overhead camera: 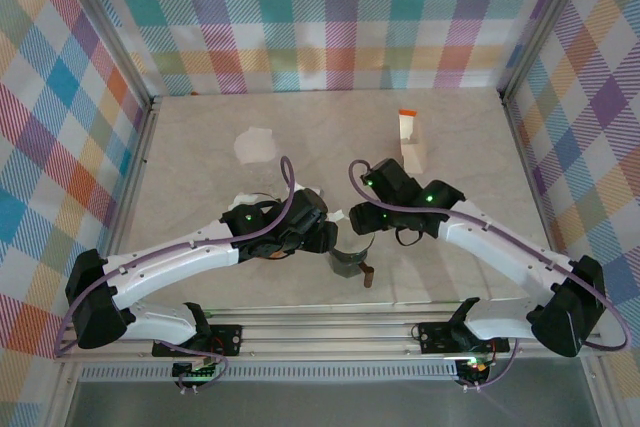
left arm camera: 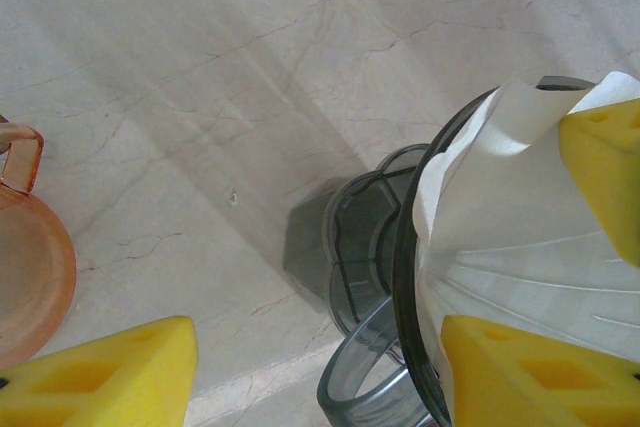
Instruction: Place the coffee filter in the dripper
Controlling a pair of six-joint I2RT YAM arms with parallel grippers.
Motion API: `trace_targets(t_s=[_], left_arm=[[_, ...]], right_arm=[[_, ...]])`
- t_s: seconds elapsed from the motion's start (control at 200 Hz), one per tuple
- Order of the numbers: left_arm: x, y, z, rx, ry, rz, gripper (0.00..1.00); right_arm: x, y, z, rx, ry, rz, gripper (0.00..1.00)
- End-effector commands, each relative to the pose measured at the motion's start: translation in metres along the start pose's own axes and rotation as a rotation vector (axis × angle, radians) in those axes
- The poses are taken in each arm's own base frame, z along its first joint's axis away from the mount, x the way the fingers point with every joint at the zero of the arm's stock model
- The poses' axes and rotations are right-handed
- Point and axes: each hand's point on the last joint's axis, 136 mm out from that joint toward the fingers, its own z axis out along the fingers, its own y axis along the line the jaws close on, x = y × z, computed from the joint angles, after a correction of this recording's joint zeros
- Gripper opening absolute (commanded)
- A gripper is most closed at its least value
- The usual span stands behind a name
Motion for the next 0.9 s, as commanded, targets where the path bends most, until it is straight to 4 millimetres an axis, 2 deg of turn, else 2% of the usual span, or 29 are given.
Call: trace_targets(t_s=[0.0,0.25,0.54,0.895], left_arm=[[0.0,0.004,0.002,-0.02,0.014,-0.003,0.65],[-0.004,0.001,0.0,-0.012,0.005,-0.005,0.68],[-0.008,-0.001,-0.003,-0.005,-0.01,-0.009,0.69],[-0.021,-0.008,-0.019,0.023,-0.044,-0.017,0.71]], right_arm=[[-0.018,0.011,-0.025,-0.08,-0.105,0.008,0.76],[-0.02,0.001,-0.055,-0.101,-0.256,0.047,0.78],[-0.01,-0.007,-0.053,-0.079,-0.257,0.074,0.79],[-0.009,-0.011,-0.059,-0.077,-0.283,0.091,0.8]])
